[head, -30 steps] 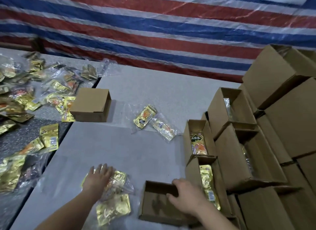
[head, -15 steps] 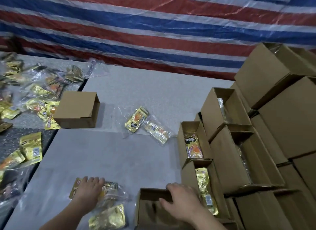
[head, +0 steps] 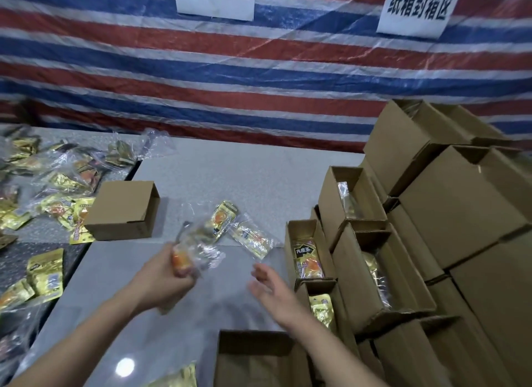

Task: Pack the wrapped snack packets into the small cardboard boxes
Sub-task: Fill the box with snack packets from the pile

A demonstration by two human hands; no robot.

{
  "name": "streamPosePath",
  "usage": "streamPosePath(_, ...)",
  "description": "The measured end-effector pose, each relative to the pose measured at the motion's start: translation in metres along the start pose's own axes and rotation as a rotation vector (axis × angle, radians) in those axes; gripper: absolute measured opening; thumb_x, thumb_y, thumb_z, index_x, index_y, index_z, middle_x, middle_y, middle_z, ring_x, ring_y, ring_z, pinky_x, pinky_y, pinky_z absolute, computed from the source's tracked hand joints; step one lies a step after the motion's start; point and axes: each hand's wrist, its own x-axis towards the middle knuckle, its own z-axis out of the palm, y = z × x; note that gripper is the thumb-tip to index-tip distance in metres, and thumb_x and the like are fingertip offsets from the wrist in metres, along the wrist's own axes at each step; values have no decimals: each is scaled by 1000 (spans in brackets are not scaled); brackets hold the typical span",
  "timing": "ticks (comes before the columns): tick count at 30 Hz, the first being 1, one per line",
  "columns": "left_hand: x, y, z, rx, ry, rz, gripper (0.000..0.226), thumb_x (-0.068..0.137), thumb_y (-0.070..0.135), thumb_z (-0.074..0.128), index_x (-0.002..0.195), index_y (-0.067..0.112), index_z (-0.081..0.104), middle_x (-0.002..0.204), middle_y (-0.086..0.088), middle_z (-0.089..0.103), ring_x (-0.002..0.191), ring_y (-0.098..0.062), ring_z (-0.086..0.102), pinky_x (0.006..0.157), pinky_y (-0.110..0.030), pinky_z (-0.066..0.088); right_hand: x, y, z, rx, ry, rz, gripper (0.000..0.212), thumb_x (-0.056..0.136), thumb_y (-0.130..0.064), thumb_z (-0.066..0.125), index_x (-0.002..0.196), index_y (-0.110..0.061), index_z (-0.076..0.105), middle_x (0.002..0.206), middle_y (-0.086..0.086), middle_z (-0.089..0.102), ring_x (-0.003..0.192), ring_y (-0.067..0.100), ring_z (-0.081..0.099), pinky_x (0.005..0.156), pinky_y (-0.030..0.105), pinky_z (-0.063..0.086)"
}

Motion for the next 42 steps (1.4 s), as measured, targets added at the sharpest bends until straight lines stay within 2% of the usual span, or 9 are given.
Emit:
streamPosePath(2,-12,56,-3,-191,-170,96,41,69,33,75,100,21,51,82,-1,71,76,-11,69,67,-26,52,-7,-29,-10,296,-87,-108,101,59,-81,71,142,-35,40,146,-7,47,137,10,42,114,33,35)
streamPosePath(5,-33,118,4,-382,-391,175,41,79,31,76,103,8,53,84,-2,75,83,-17,73,73,-28,54,-13,-64,-23,557,-223,-209,105,67,-72,73,150,-20,36,148,12,50,136,28,48,110,44,41)
streamPosePath(11,-54,174,29,-291,-142,362,31,86,59,56,92,31,45,79,28,59,74,23,54,59,-1,39,-39,-82,-43,780,-169,-215,89,72,-58,80,141,-11,49,130,14,65,121,28,62,89,35,55)
streamPosePath(19,-55,179,37,314,94,535,76,77,87,1,93,31,50,83,12,58,79,-6,54,66,-30,41,-56,-76,-61,950,-195,-106,71,67,-55,84,118,-6,72,118,21,69,110,34,67,91,45,54)
streamPosePath(22,-57,159,36,117,184,495,65,85,78,10,87,30,54,78,13,59,73,-2,54,63,-28,42,-60,-68,-69,1112,-181,-143,69,82,-56,68,129,-5,65,134,24,59,119,39,61,100,50,49)
streamPosePath(26,-56,86,53,140,120,211,33,95,59,37,93,31,53,80,8,59,74,-5,56,66,-33,46,-60,-57,-81,1240,-65,-166,66,84,-55,63,133,-11,61,131,24,61,98,35,66,84,42,56)
streamPosePath(31,-67,-10,110,276,-316,60,58,101,50,42,151,21,33,152,0,37,138,-15,38,114,-26,28,-58,-47,-86,789,28,-74,70,80,-60,61,121,-3,63,99,19,69,83,31,68,76,41,56)
streamPosePath(36,-77,-46,140,152,-337,-10,52,104,42,37,153,28,26,154,4,38,138,-12,40,112,-21,28,-55,-36,-67,248,-76,31,55,78,-49,64,122,-15,61,95,5,75,84,20,73,66,32,56)
streamPosePath(42,-79,-56,145,25,-306,55,38,103,46,31,137,37,45,141,14,50,129,-2,46,103,-9,30,-34,-12,-30,-542,-490,-25,32,84,-46,67,110,-28,64,85,-18,63,79,-1,58,72,17,46)
